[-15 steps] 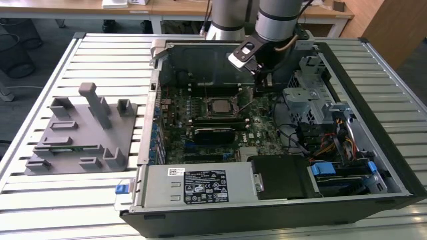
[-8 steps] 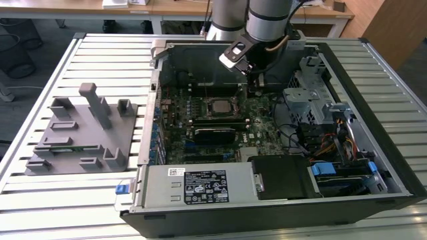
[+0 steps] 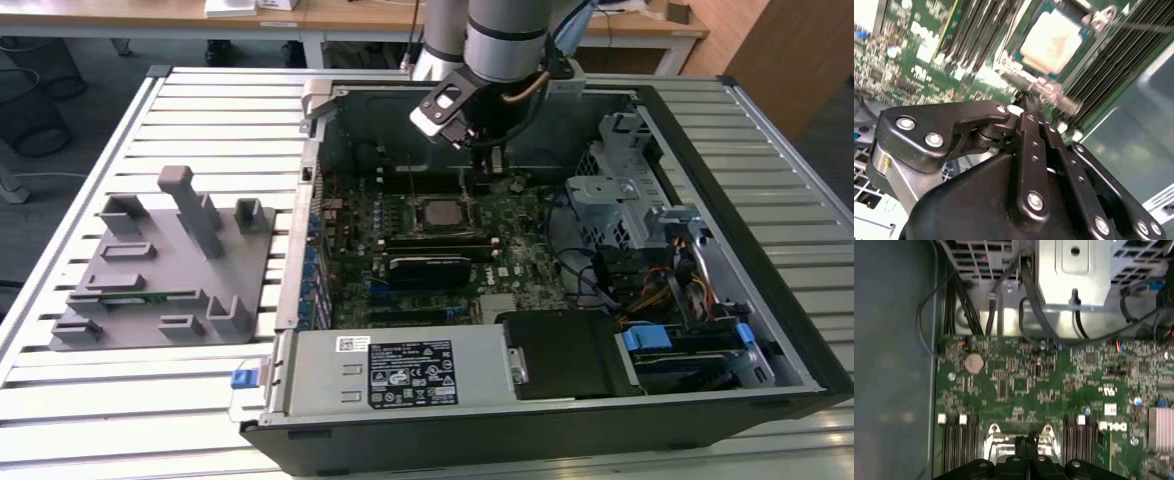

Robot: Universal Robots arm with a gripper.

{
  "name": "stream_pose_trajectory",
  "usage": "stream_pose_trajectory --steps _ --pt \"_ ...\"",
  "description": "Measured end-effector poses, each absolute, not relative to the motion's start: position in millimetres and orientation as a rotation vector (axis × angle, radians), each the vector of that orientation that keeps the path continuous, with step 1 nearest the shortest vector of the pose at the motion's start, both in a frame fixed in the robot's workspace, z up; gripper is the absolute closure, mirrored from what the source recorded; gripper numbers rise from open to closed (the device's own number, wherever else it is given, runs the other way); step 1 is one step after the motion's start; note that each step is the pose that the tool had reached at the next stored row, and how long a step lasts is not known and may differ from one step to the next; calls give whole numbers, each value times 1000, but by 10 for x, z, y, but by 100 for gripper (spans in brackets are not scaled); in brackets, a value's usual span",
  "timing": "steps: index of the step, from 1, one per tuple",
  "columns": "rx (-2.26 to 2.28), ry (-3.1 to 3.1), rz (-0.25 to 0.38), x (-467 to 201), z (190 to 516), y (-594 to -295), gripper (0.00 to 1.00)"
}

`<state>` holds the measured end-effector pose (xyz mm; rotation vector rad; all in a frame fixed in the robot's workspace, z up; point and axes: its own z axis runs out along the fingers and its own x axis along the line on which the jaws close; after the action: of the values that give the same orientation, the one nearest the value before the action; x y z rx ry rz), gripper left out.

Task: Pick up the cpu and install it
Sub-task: 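Close the cpu cover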

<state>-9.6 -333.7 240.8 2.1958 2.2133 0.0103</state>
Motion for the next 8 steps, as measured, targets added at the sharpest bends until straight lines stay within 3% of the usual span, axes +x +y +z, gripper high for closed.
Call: stream_pose_trajectory --steps 8 --pt "2195 2214 11 -175 2404 -3337 89"
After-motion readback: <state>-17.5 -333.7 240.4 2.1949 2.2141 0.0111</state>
